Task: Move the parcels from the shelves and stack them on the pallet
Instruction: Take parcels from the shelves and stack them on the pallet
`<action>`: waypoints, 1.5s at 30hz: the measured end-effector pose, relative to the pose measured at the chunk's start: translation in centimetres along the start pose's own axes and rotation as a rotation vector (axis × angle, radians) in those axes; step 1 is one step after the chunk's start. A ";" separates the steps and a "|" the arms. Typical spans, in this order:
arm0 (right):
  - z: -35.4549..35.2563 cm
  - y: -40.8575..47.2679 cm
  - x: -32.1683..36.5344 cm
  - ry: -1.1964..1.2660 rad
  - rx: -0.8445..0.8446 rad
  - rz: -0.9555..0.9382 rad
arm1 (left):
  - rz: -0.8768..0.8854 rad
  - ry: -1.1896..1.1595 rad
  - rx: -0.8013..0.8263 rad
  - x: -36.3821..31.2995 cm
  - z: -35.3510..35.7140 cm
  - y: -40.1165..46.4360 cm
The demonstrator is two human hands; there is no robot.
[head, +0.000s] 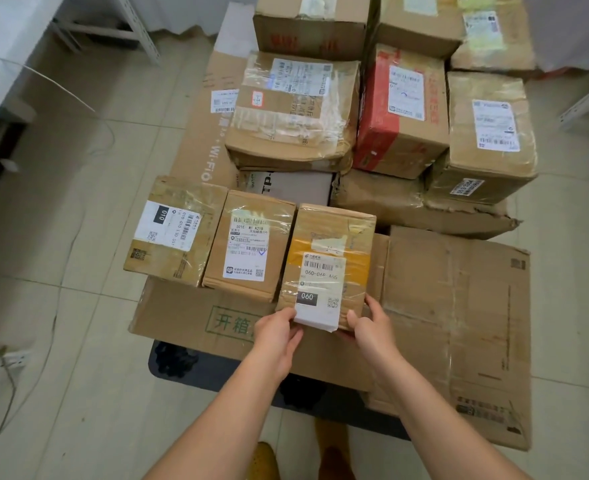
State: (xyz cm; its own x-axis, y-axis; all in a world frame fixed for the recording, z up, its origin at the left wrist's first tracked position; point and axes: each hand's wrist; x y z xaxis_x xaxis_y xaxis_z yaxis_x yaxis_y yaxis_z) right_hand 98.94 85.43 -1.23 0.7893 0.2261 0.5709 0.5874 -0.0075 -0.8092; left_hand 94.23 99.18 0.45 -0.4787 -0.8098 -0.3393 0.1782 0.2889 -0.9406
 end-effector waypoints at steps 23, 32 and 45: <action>-5.8 -8.9 3.0 -0.032 -0.023 0.049 | 0.024 0.329 0.080 -0.3 -0.8 -13.2; -9.9 -20.3 3.2 0.043 0.001 -0.062 | 0.137 0.403 0.211 0.8 -3.4 -22.6; -15.6 -40.8 -4.3 0.220 -0.105 -0.302 | 0.289 0.530 0.350 7.5 -10.3 -38.2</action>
State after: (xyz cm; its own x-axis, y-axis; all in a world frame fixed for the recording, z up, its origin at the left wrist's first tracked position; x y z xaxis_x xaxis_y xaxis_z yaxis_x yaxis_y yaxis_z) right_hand 74.31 69.58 31.49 0.5907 0.0195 0.8067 0.8054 -0.0743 -0.5880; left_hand 74.98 87.32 33.81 -0.7093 -0.3410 -0.6169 0.5857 0.2019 -0.7850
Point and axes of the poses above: each hand's wrist, its own y-axis towards the middle knuckle, its own z-axis out of the palm, x = y × z, and after that the axes turned 1 degree about -y, right-handed
